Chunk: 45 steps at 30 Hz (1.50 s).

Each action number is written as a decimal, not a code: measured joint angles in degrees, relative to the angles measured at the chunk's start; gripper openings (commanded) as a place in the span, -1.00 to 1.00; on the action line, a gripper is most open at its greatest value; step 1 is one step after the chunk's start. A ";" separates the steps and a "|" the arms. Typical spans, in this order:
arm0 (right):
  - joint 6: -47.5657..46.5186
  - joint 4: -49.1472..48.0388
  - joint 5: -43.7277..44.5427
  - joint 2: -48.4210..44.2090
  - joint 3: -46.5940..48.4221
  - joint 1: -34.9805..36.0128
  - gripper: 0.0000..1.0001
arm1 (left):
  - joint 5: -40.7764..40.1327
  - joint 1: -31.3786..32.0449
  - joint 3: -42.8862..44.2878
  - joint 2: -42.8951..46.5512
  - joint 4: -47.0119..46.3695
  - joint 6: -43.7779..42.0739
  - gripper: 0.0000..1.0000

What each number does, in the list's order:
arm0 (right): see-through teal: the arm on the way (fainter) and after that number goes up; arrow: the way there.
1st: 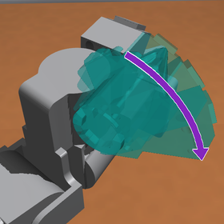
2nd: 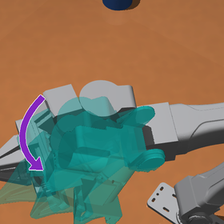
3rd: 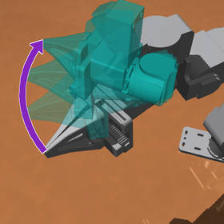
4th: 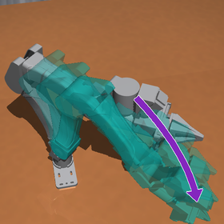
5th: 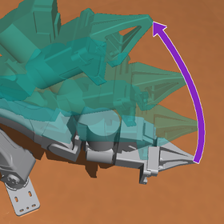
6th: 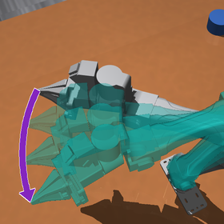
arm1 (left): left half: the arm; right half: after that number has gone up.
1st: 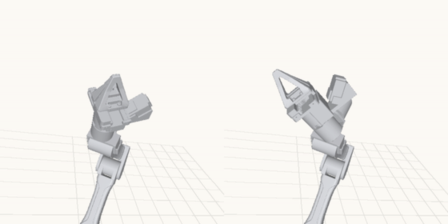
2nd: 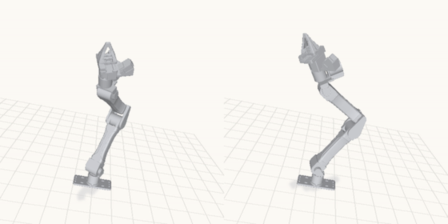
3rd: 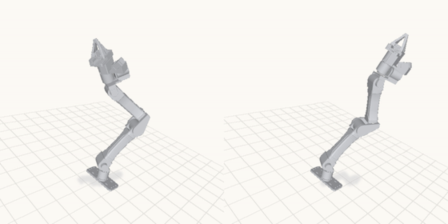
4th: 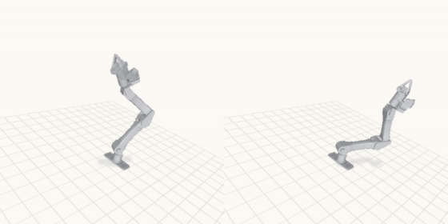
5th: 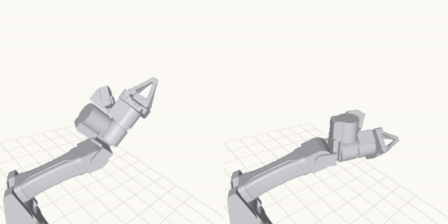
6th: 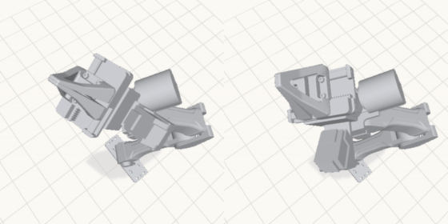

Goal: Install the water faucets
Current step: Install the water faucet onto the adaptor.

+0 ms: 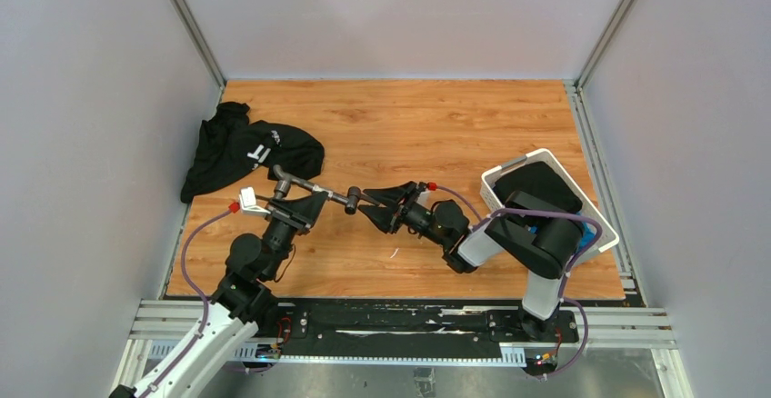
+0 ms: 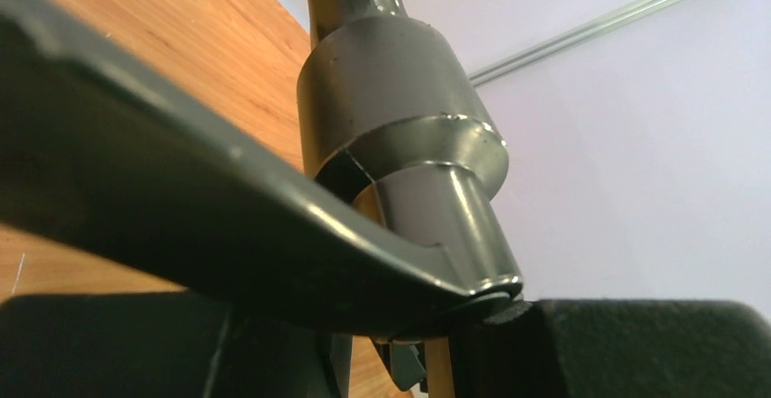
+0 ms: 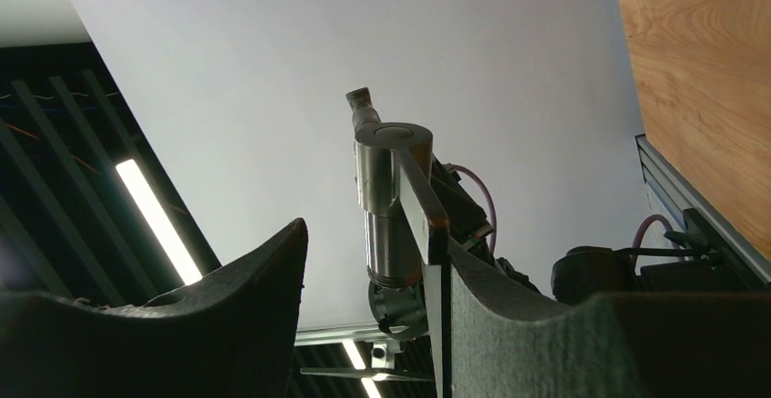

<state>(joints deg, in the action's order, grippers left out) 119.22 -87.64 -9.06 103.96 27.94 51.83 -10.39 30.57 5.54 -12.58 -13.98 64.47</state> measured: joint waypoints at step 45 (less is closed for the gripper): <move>-111.49 66.73 -4.68 -48.68 12.02 -0.39 -0.01 | -4.17 0.00 15.50 -7.74 27.19 3.50 -1.00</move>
<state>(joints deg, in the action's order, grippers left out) 7.73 -20.91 -13.74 55.29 39.97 51.44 -14.57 30.57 21.04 -20.32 13.21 67.96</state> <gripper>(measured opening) 0.477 0.307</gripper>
